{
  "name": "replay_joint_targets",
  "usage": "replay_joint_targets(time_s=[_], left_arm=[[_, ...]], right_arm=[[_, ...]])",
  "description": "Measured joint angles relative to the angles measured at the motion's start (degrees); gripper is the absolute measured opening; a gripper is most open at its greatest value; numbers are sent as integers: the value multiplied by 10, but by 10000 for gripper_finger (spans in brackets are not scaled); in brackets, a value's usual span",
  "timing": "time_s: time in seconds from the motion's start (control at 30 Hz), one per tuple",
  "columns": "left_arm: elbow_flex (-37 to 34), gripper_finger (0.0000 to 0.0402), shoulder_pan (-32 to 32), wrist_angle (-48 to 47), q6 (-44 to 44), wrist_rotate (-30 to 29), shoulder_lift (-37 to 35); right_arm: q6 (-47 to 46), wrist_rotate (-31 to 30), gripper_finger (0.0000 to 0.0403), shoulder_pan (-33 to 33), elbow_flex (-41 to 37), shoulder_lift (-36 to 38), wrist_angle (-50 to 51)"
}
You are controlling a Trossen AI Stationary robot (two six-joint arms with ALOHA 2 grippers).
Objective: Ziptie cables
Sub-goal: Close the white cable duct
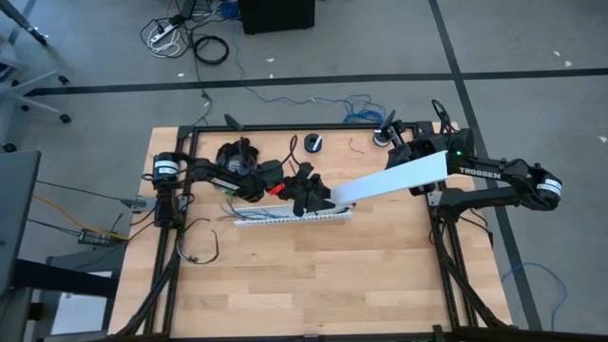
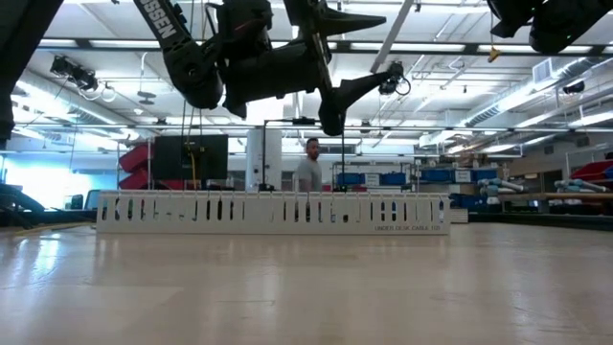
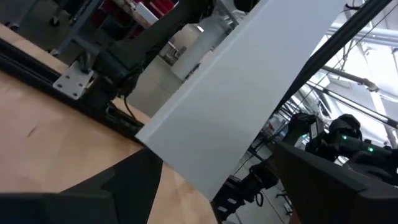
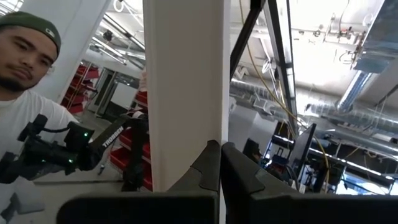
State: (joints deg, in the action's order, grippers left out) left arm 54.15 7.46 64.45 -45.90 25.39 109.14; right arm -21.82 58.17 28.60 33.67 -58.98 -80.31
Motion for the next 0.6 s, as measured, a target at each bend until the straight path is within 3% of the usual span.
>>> replay_joint_targets(time_s=[0.17,0.33,0.43,0.57,0.6], left_arm=[[0,275,-3,5,4,-13,0],[0,210,-2,1,25,-32,0],[0,151,-2,1,53,-32,0],[0,31,-4,4,94,-16,0],[0,18,-5,9,98,-8,0]], right_arm=[[5,0,0,0,0,0,3],[7,0,0,0,0,0,11],[7,4,0,0,0,1,12],[-11,25,0,0,0,1,12],[-21,34,0,0,0,1,12]])
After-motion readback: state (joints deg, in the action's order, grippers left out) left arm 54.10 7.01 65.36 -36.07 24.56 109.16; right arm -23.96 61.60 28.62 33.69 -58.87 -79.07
